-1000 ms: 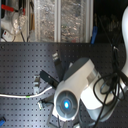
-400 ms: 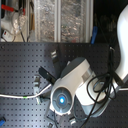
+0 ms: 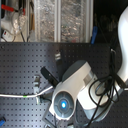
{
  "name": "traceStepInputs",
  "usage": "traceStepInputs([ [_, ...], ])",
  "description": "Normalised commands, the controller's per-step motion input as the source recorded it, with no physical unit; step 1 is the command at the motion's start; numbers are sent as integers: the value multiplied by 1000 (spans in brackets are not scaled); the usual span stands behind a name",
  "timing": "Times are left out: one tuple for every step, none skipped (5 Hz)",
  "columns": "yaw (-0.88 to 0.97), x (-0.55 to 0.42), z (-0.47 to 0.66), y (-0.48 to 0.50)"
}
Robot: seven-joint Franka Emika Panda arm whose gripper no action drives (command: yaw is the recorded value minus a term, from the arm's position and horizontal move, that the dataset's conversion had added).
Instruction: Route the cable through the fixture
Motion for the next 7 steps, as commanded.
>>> traceStepInputs([
  [134,76,-44,74],
  [0,26,0,36],
  [206,21,0,29],
  [511,113,1,126],
  [229,124,-16,40],
  [0,30,0,28],
  [89,216,-197,118],
])
